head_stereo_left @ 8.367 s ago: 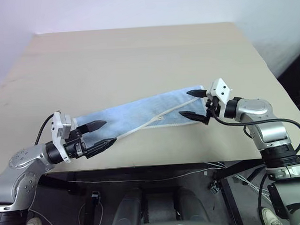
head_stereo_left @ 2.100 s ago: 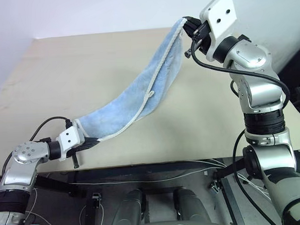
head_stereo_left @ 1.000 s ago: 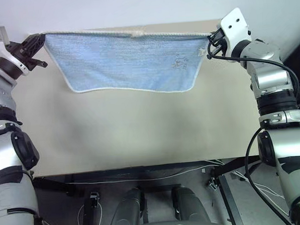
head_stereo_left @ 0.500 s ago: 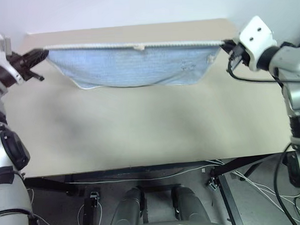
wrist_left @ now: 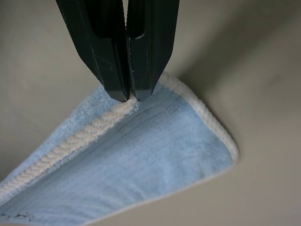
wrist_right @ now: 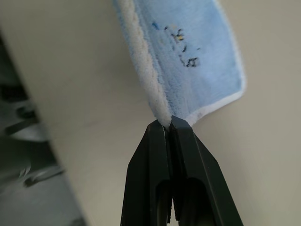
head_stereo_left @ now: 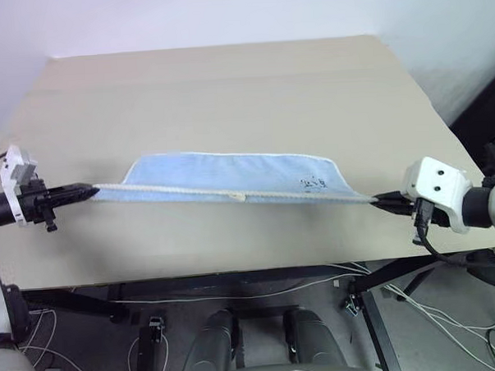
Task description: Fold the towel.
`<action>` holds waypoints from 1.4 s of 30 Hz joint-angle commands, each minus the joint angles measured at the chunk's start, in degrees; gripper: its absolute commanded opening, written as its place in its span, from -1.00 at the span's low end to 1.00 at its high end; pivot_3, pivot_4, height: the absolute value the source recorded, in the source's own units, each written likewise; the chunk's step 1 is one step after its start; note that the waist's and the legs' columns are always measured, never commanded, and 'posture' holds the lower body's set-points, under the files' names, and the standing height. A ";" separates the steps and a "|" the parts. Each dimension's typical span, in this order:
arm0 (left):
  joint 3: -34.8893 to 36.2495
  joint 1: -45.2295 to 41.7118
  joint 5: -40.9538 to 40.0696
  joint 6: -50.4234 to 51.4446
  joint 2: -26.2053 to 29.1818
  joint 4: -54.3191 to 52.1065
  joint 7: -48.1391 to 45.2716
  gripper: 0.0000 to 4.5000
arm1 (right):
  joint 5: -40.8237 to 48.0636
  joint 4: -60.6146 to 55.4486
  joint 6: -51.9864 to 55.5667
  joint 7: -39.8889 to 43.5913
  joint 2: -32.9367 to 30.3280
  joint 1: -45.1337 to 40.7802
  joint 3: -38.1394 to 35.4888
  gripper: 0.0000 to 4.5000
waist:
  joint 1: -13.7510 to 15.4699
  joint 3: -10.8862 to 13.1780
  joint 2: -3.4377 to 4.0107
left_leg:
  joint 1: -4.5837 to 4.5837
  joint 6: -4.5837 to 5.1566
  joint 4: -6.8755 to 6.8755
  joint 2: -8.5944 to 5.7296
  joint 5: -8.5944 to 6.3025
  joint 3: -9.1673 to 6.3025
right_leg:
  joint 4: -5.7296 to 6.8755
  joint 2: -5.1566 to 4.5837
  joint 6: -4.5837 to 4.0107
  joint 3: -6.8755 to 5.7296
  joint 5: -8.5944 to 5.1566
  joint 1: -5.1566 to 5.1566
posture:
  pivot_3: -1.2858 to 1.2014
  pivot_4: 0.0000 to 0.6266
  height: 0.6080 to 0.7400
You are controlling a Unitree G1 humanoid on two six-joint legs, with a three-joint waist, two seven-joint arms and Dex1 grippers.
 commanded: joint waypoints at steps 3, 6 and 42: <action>0.94 7.87 -2.86 5.17 5.54 -7.33 -0.15 -0.97 | 0.48 -0.49 0.14 2.83 -2.15 5.50 -5.94 -1.00 | 0.05 0.00 0.00 | -0.05 0.00 -0.08 0.01 0.00 -0.02 | -0.16 -0.02 -0.02 0.01 0.00 0.00 | 0.03 -0.52 1.00; 1.33 13.20 -4.47 6.95 7.53 -10.41 -0.15 -0.97 | 0.25 -1.81 -1.16 4.83 -2.13 10.31 -7.83 -1.00 | 0.16 0.00 0.00 | -0.12 0.06 -0.23 0.03 -0.04 -0.04 | -0.44 -0.02 0.00 0.03 0.01 0.00 | 0.03 -0.52 1.00; -8.35 -5.01 -0.28 7.88 1.02 1.86 2.43 -0.97 | 3.27 22.58 -6.74 -0.91 1.99 -11.29 6.92 -1.00 | 0.16 -0.03 0.01 | -0.19 0.20 -0.15 -0.07 -0.10 0.08 | -0.50 -0.01 0.06 -0.06 0.06 0.00 | 0.03 -0.52 1.00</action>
